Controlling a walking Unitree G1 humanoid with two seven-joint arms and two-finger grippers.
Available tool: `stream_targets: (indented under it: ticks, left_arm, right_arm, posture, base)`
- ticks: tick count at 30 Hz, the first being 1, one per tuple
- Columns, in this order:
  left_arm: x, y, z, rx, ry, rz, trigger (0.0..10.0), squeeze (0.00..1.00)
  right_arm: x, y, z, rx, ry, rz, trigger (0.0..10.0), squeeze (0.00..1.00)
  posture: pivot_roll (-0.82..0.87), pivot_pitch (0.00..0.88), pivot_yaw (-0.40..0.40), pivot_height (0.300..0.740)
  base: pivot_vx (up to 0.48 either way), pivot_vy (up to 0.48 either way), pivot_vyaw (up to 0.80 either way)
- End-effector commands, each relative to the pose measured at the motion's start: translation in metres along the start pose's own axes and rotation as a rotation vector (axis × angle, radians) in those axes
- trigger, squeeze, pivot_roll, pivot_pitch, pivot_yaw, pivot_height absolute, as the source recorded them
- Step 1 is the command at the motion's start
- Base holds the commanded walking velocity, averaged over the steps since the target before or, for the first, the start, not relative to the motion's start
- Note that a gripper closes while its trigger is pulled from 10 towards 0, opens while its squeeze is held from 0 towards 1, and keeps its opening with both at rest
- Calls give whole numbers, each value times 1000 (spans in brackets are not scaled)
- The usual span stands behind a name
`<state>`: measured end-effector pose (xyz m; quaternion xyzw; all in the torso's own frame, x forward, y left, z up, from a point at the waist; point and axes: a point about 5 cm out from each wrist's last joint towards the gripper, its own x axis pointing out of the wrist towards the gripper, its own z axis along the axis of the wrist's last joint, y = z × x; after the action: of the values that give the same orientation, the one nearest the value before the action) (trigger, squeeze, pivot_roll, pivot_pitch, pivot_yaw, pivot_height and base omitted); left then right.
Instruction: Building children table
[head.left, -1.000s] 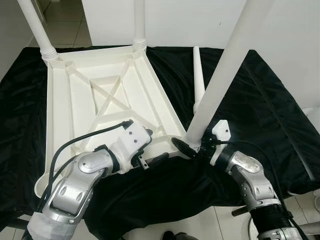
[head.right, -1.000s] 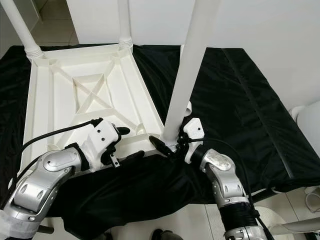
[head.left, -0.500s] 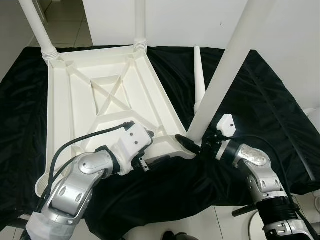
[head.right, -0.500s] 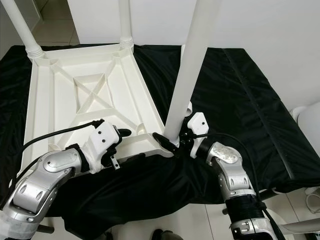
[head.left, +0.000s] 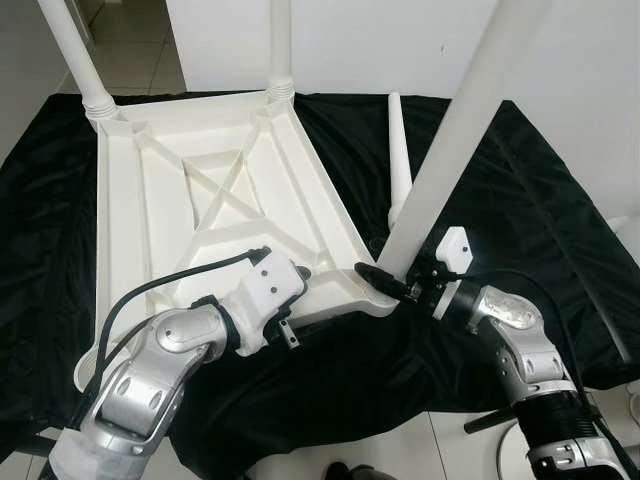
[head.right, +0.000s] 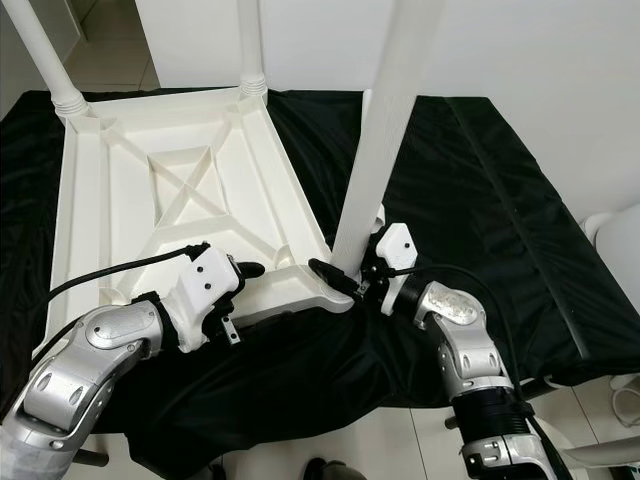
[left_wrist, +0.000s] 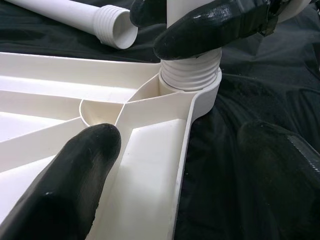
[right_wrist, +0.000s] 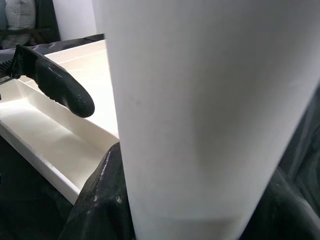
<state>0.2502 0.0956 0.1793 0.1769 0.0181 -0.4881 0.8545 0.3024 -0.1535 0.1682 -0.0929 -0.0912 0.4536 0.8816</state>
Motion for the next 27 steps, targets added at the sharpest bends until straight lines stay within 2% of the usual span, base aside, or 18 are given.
stream_targets:
  ticks: [1,4,8,9,10,11,15,16,18,19,20,21,22,23,25,26,27]
  left_arm:
    - [0,-5,-1,-8,9,-21,10000,0]
    - [0,-5,-1,-7,11,-24,10000,0]
    - [0,-5,-1,-7,11,-24,10000,0]
    - [0,-6,-2,-8,12,-25,10000,0]
    - [0,-6,-2,-8,12,-25,10000,0]
    - [0,-7,-2,-6,14,-26,10000,0]
    - [0,-7,-2,-6,14,-26,10000,0]
    - [0,-7,-3,-8,14,-26,10000,0]
    - [0,-7,-3,-8,14,-26,10000,0]
    - [0,-8,-3,-10,15,-26,10000,0]
    - [0,-8,-3,-10,15,-26,10000,0]
    - [0,-9,-3,-11,15,-28,10000,0]
    - [0,-9,-3,-11,15,-28,10000,0]
    - [0,-9,-3,-14,15,-28,10000,0]
    - [0,-9,-3,-14,15,-28,10000,0]
    - [0,-10,-3,-16,16,-27,10000,0]
    - [0,-10,-3,-16,16,-27,10000,0]
  right_arm:
    - [-5,-2,3,0,-8,-7,0,0]
    - [-8,-1,0,35,6,-23,0,0]
    - [-8,-1,0,35,6,-23,0,0]
    - [-8,2,0,68,-3,-61,10000,0]
    - [-8,2,0,68,-3,-61,10000,0]
    - [-5,4,2,86,-13,-125,10000,0]
    - [-5,4,2,86,-13,-125,10000,0]
    - [0,8,3,104,-8,-227,10000,0]
    - [0,8,3,104,-8,-227,10000,0]
    - [3,11,4,101,-2,-340,10000,0]
    - [3,11,4,101,-2,-340,10000,0]
    - [6,19,1,138,-5,-516,10000,0]
    - [6,19,1,138,-5,-516,10000,0]
    - [6,27,-1,145,5,-697,10000,0]
    - [6,27,-1,145,5,-697,10000,0]
    - [7,36,-3,143,12,-837,10000,0]
    - [7,36,-3,143,12,-837,10000,0]
  posture:
    - [116,144,-43,740]
    - [115,136,-45,740]
    - [115,136,-45,740]
    - [115,136,-50,740]
    - [115,136,-50,740]
    - [117,127,-57,740]
    - [117,127,-57,740]
    - [118,128,-61,740]
    - [118,128,-61,740]
    - [114,126,-65,740]
    - [114,126,-65,740]
    - [115,124,-69,740]
    - [115,124,-69,740]
    - [116,132,-66,740]
    - [116,132,-66,740]
    - [116,133,-62,740]
    - [116,133,-62,740]
  base:
    - [0,0,0]
    - [0,0,0]
    - [0,0,0]
    - [0,0,0]
    - [0,0,0]
    - [0,0,0]
    - [0,0,0]
    - [0,0,0]
    - [0,0,0]
    - [0,0,0]
    - [0,0,0]
    - [0,0,0]
    - [0,0,0]
    - [0,0,0]
    - [0,0,0]
    - [0,0,0]
    - [0,0,0]
